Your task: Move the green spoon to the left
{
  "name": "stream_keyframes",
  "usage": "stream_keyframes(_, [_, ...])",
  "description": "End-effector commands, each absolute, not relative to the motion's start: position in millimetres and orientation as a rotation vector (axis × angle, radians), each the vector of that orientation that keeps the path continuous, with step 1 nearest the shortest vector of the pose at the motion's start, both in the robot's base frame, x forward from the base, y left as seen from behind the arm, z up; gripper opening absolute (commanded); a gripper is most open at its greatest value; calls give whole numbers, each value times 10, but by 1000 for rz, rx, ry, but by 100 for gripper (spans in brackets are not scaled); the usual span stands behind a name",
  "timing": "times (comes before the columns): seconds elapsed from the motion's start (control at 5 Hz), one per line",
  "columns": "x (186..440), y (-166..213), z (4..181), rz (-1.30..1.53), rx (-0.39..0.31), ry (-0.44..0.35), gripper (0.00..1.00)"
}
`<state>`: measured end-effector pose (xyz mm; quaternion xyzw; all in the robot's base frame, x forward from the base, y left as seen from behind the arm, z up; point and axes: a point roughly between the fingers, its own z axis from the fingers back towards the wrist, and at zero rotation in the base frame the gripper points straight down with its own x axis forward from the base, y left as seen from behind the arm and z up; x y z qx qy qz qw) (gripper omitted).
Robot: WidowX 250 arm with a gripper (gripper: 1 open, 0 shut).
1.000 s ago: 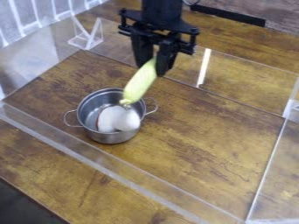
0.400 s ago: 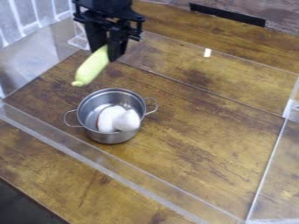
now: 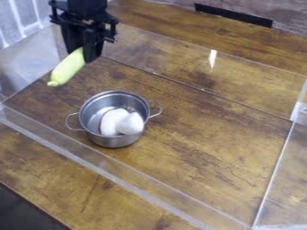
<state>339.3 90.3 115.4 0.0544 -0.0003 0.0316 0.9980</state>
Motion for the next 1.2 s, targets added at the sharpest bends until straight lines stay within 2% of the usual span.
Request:
stream_keyframes(0.0, [3477, 1140, 1244, 69, 127, -56, 0])
stream_keyframes(0.2, [3524, 1227, 1163, 28, 123, -55, 0])
stream_keyframes(0.6, [3674, 1265, 1111, -51, 108, -60, 0])
stream_keyframes(1.0, [3705, 1389, 1034, -88, 91, -45, 0])
